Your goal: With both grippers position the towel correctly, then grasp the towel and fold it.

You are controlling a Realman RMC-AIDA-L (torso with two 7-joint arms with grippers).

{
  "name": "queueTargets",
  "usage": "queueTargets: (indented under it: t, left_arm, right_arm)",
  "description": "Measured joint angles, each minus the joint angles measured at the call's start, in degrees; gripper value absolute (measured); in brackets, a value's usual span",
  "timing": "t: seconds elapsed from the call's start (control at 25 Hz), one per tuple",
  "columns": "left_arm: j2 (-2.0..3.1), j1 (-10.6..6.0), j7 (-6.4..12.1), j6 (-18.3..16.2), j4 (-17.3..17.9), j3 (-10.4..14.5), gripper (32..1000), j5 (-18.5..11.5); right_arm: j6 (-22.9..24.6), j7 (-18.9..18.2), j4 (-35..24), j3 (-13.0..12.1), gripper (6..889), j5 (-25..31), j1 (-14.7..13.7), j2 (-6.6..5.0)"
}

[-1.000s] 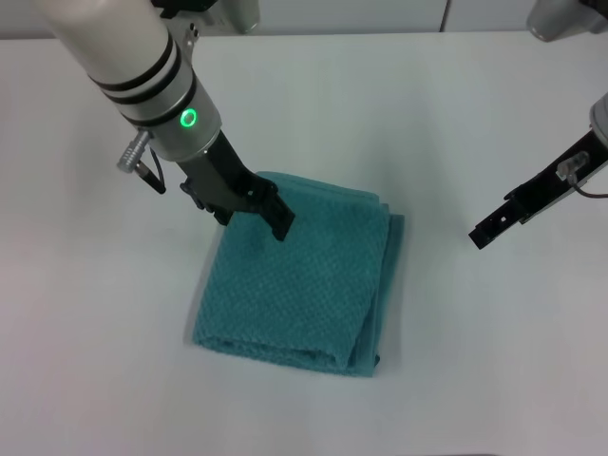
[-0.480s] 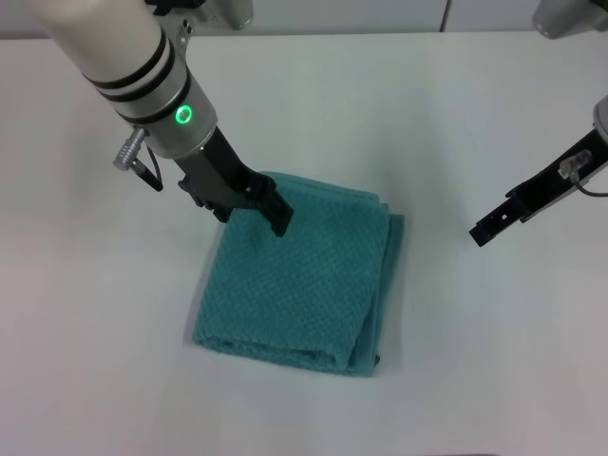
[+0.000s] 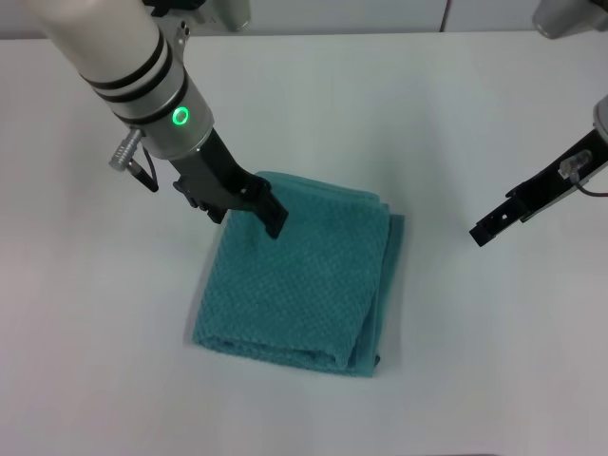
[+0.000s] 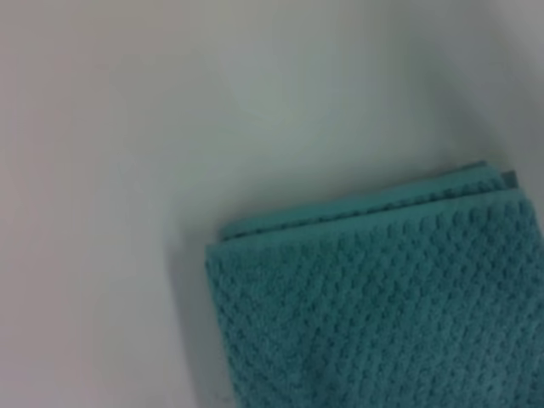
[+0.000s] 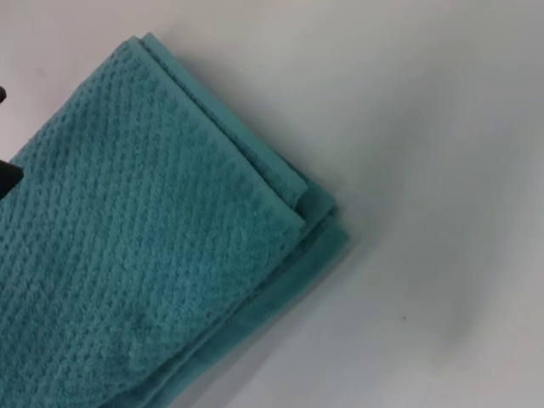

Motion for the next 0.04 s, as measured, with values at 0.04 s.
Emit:
queueTargets:
  t: [0.04]
  left_arm:
    - [0.0,0.0,-0.11,0.02,0.01,0.0,847,0.35]
  right_arm:
    - [0.0,0.0,0.0,0.0,854,0.0,0.02,0.0]
